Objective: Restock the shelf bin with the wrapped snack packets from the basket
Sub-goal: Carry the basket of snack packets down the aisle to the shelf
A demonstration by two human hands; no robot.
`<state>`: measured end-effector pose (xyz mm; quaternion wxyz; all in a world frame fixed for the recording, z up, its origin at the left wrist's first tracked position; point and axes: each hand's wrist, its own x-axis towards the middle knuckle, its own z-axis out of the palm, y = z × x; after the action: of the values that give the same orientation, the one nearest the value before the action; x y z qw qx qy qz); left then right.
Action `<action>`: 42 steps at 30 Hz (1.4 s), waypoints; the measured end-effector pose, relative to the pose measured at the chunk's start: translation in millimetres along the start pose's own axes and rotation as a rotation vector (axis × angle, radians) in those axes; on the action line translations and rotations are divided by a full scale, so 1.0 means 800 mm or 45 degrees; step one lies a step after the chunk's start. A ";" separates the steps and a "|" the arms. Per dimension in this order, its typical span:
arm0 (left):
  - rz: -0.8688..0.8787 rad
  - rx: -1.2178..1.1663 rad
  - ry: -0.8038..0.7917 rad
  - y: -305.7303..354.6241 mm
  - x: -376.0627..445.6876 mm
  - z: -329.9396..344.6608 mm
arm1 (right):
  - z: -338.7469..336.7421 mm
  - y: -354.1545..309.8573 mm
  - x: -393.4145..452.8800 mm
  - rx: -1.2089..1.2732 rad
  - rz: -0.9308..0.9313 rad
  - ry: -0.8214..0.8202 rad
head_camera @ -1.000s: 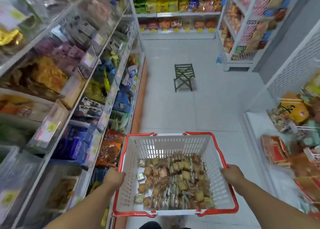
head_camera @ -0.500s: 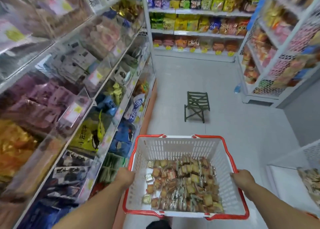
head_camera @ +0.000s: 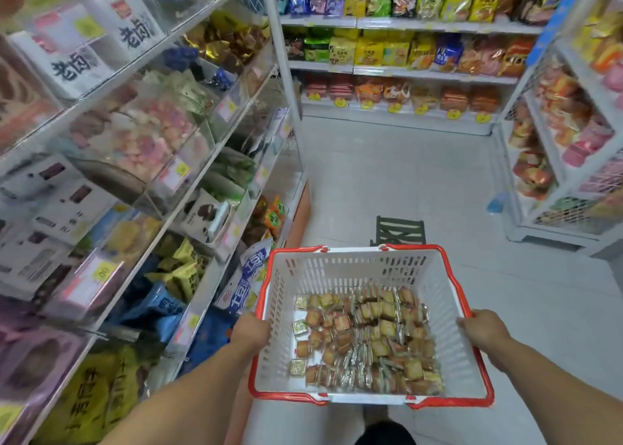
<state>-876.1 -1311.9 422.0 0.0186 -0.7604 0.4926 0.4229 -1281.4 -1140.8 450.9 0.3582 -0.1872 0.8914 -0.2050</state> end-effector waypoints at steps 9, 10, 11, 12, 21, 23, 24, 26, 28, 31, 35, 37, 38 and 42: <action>-0.110 -0.083 0.073 0.183 0.055 0.005 | -0.080 -0.182 0.211 -0.105 -0.174 -0.110; -0.128 -0.117 0.079 0.197 0.064 0.007 | -0.084 -0.204 0.233 -0.113 -0.196 -0.112; -0.150 -0.148 0.091 0.209 0.075 0.010 | -0.087 -0.225 0.254 -0.126 -0.221 -0.118; -0.181 -0.176 0.102 0.220 0.088 0.013 | -0.087 -0.246 0.275 -0.144 -0.243 -0.132; -0.315 -0.464 0.163 0.312 0.217 0.043 | -0.058 -0.431 0.451 -0.509 -0.392 -0.277; -0.358 -0.584 0.138 0.330 0.234 0.045 | -0.055 -0.472 0.481 -0.579 -0.408 -0.306; -0.395 -0.639 0.129 0.339 0.240 0.044 | -0.052 -0.492 0.493 -0.601 -0.413 -0.310; -0.461 -0.725 0.114 0.352 0.249 0.040 | -0.044 -0.529 0.515 -0.622 -0.415 -0.311; -0.479 -0.766 0.087 0.361 0.255 0.036 | -0.034 -0.562 0.532 -0.672 -0.440 -0.326; -0.539 -0.779 0.056 0.370 0.261 0.038 | -0.012 -0.607 0.552 -0.736 -0.496 -0.361; -0.673 -0.856 0.098 0.377 0.270 0.059 | 0.015 -0.642 0.578 -0.841 -0.583 -0.390; -0.781 -0.865 0.119 0.380 0.270 0.074 | 0.035 -0.662 0.593 -0.920 -0.649 -0.437; -0.819 -0.861 0.133 0.382 0.270 0.081 | 0.047 -0.674 0.601 -0.960 -0.686 -0.455; -0.918 -0.870 0.182 0.389 0.285 0.102 | 0.090 -0.710 0.638 -1.126 -0.807 -0.554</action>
<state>-1129.2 -1603.2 340.0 -0.1206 -0.8719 0.0318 0.4735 -1467.8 -1883.6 400.6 0.3420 -0.6142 0.6987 0.1325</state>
